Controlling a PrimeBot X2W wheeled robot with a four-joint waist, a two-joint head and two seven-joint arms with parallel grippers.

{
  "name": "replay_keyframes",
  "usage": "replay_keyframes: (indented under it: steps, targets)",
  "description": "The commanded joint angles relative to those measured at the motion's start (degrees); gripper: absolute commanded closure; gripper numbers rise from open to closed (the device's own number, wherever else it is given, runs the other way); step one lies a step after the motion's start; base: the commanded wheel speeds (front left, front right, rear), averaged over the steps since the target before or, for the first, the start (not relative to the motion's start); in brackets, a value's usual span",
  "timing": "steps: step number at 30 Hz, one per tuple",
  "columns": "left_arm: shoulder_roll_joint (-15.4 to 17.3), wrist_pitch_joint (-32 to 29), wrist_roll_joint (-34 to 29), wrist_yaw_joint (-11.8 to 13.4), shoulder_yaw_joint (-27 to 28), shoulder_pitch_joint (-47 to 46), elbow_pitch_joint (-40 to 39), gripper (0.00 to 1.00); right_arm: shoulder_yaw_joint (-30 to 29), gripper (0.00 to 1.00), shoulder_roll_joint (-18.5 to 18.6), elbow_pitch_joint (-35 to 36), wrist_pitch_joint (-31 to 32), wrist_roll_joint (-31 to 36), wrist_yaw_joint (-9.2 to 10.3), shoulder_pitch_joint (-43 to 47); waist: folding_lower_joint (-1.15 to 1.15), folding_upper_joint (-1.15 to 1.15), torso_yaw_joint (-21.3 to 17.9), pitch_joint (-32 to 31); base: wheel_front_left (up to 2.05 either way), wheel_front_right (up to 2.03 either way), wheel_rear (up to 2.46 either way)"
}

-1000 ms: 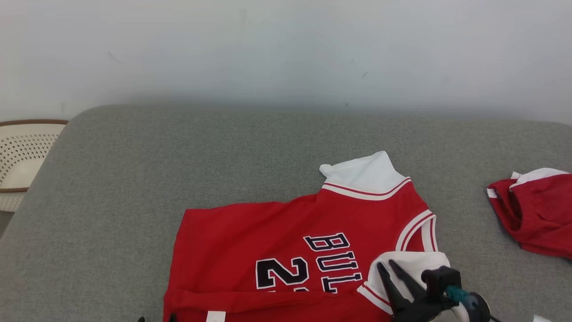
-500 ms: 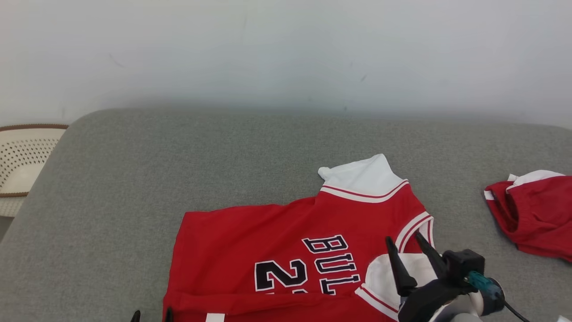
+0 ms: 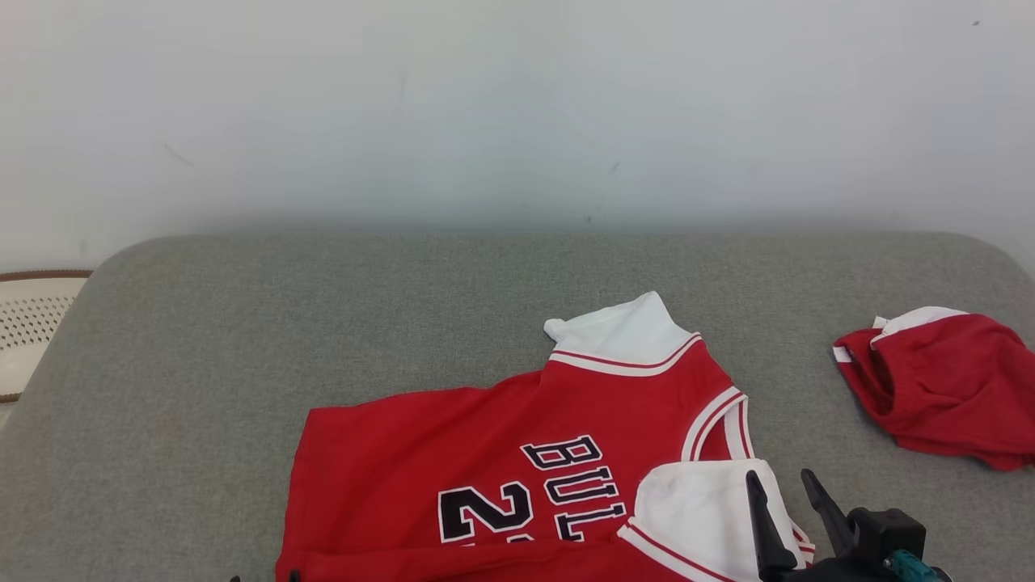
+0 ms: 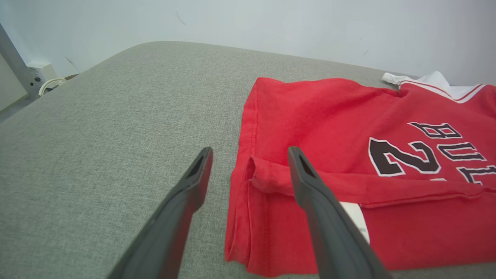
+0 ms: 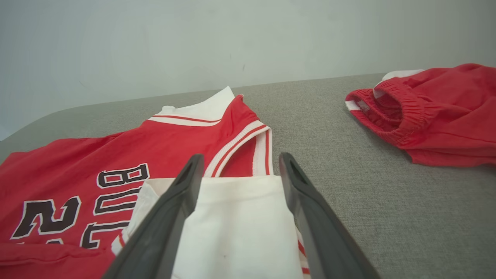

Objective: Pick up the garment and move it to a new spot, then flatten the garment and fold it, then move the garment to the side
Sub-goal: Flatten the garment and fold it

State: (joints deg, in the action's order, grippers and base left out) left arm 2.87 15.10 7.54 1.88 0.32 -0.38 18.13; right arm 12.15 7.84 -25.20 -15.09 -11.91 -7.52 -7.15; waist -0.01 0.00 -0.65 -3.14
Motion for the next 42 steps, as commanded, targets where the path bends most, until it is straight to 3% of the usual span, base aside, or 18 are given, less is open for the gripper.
replay_keyframes:
  steps: [1, 14, 18, 24, 33, 42]
  targets:
    - [0.07, 0.04, -0.35, 0.20, 0.22, 1.03, -0.08, 0.00, -0.17, 0.00, -0.22, 0.28, -0.04, 0.64, 0.07, 0.73, 0.01, 0.00, -0.30, -0.31, 0.00, 0.00, 0.00]
    - [0.07, 0.04, -1.76, 0.16, 0.06, 1.00, -1.14, 0.00, -0.91, 0.00, -0.90, 1.30, -0.04, 1.62, 0.08, 1.95, 0.01, 0.00, -0.06, -0.11, 0.00, 0.00, 0.00]
    - [0.06, 0.04, 2.42, -3.08, 0.28, -1.36, -0.23, 0.00, -0.30, 0.00, -0.61, 1.21, -0.04, 0.85, 0.08, 0.12, 0.01, 0.00, -0.14, 1.31, 0.00, 0.00, 0.00]
    - [0.05, 0.03, 0.85, -5.91, 0.68, -5.64, 2.34, 0.00, 0.01, 0.00, -0.13, 1.13, -0.04, 0.19, 0.08, -3.04, 0.01, 0.00, -0.33, 4.33, 0.00, 0.00, 0.00]
    - [2.64, 0.04, -1.25, -8.81, -1.29, -21.27, 13.47, 0.00, 0.95, 0.00, -0.16, 2.49, -0.04, -0.20, 0.08, -9.32, 0.01, 0.00, -0.36, 12.66, 0.00, 0.00, 0.00]
    - [5.09, -0.77, 3.59, -9.31, -3.18, -37.38, 32.46, 0.00, 2.30, 0.00, -0.76, 2.73, -0.04, -1.31, 0.07, -10.73, 0.01, 0.00, -1.66, 15.80, 0.00, 0.00, 0.00]
